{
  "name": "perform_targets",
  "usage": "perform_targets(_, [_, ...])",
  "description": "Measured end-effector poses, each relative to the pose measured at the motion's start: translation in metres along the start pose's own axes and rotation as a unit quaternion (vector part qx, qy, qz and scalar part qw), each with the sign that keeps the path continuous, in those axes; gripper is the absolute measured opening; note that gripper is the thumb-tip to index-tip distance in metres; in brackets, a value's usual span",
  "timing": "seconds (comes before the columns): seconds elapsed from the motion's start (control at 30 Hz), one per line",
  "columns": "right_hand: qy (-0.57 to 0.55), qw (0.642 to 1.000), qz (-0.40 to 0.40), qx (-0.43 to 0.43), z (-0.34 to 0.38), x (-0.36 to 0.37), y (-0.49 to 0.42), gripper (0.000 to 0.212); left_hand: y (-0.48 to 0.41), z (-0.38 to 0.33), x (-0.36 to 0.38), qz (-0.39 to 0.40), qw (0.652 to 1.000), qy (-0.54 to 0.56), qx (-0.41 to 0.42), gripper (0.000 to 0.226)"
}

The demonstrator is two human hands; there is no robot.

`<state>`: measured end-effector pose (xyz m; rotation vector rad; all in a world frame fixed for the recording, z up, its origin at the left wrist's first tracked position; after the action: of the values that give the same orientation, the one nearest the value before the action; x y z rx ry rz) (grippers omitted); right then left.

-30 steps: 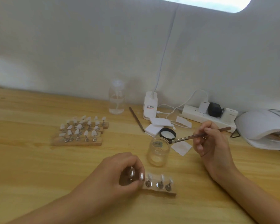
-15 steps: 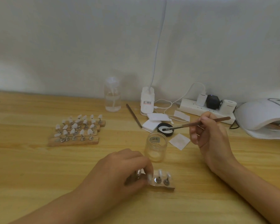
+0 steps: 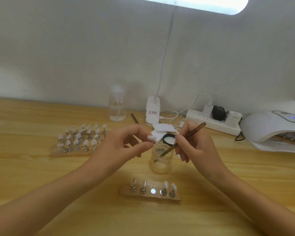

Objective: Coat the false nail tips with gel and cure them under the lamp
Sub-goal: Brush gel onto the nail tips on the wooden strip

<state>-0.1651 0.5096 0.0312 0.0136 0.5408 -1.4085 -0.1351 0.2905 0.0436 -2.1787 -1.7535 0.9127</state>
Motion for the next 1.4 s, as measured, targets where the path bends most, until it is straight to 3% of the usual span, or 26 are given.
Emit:
perform_targets(0.07, [-0.011, 1.0, 0.005, 0.002, -0.003, 0.001, 0.001, 0.019, -0.005, 0.011, 0.003, -0.009, 0.998, 0.048, -0.039, 0.016])
perform_targets(0.2, [-0.048, 0.998, -0.005, 0.028, -0.007, -0.003, -0.001, 0.015, -0.001, 0.026, 0.007, -0.09, 0.989, 0.105, -0.057, 0.009])
perform_targets(0.3, [-0.069, 0.997, -0.025, 0.021, -0.008, -0.005, -0.003, 0.015, 0.001, 0.03, 0.01, -0.106, 0.984, 0.128, -0.058, 0.008])
perform_targets(0.43, [-0.111, 0.992, -0.061, 0.016, -0.011, -0.008, -0.003, 0.016, 0.001, 0.035, 0.013, -0.1, 0.983, 0.136, -0.064, 0.007])
perform_targets(0.57, [-0.185, 0.976, -0.096, 0.066, -0.018, -0.015, 0.001, 0.019, 0.001, 0.039, 0.013, -0.091, 0.988, 0.104, -0.073, 0.008])
perform_targets(0.8, [-0.322, 0.93, -0.063, 0.167, -0.024, -0.008, 0.005, 0.021, 0.002, 0.042, 0.014, -0.041, 0.996, 0.057, -0.059, 0.017])
perform_targets(1.4, [-0.306, 0.943, -0.043, 0.126, -0.024, -0.005, 0.005, 0.017, 0.001, 0.04, 0.016, -0.029, 0.996, 0.061, -0.05, 0.018])
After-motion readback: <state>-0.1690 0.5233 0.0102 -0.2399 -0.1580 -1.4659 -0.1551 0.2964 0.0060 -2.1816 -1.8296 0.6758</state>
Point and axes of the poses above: each hand's wrist, its own y-axis away from the middle knuckle, its own x-axis out of the palm, z = x × y, the point moved 1 cm from there along -y, towards the middle knuckle, and after that the axes turned 11 degrees about x, right-handed, at the moved point
